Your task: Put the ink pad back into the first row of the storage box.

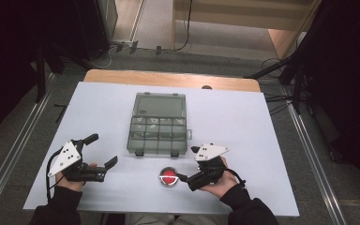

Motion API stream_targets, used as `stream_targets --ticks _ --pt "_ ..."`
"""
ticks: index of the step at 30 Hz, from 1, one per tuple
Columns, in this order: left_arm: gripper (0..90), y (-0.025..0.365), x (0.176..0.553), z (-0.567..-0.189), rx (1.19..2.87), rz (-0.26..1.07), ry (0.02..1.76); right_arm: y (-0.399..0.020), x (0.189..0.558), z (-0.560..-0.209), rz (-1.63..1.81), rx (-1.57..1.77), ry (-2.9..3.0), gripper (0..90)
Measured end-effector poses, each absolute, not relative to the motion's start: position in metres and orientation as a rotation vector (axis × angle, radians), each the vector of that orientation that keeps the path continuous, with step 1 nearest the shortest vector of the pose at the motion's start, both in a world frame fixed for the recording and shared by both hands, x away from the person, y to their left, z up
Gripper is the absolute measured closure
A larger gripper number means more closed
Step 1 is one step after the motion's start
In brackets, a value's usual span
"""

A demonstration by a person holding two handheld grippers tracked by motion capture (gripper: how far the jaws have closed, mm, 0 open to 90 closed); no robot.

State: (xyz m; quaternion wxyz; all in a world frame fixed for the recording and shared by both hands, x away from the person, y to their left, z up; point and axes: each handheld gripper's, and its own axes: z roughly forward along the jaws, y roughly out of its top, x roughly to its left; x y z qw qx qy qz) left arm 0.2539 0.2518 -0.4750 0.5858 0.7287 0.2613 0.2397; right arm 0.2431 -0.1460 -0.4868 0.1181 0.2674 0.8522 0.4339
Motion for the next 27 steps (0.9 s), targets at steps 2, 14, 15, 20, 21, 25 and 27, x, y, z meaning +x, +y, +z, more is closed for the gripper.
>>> stream_targets --ticks 2,14,15,20,21,25,27 --pt "0.0 0.252 0.254 -0.475 1.699 0.56 0.61 -0.14 0.243 -0.487 1.261 0.766 2.513 0.0" --pt "0.0 0.251 0.254 -0.475 1.7 0.556 0.608 -0.115 0.246 -0.494 1.205 0.691 2.615 0.0" --pt "0.0 0.251 0.254 -0.475 1.698 0.556 0.605 -0.112 0.247 -0.496 1.175 0.67 2.634 0.0" --pt "0.0 0.251 0.254 -0.475 1.698 0.555 0.607 -0.106 0.248 -0.499 1.141 0.653 2.673 0.0" --pt "0.0 0.251 0.254 -0.475 1.698 0.555 0.607 -0.104 0.248 -0.5 1.133 0.649 2.68 0.0" --pt "0.0 0.251 0.254 -0.475 1.7 0.556 0.608 -0.099 0.247 -0.503 1.114 0.629 2.703 0.0" --pt "0.0 0.251 0.254 -0.475 1.7 0.556 0.607 -0.096 0.247 -0.505 1.098 0.626 2.713 0.0"
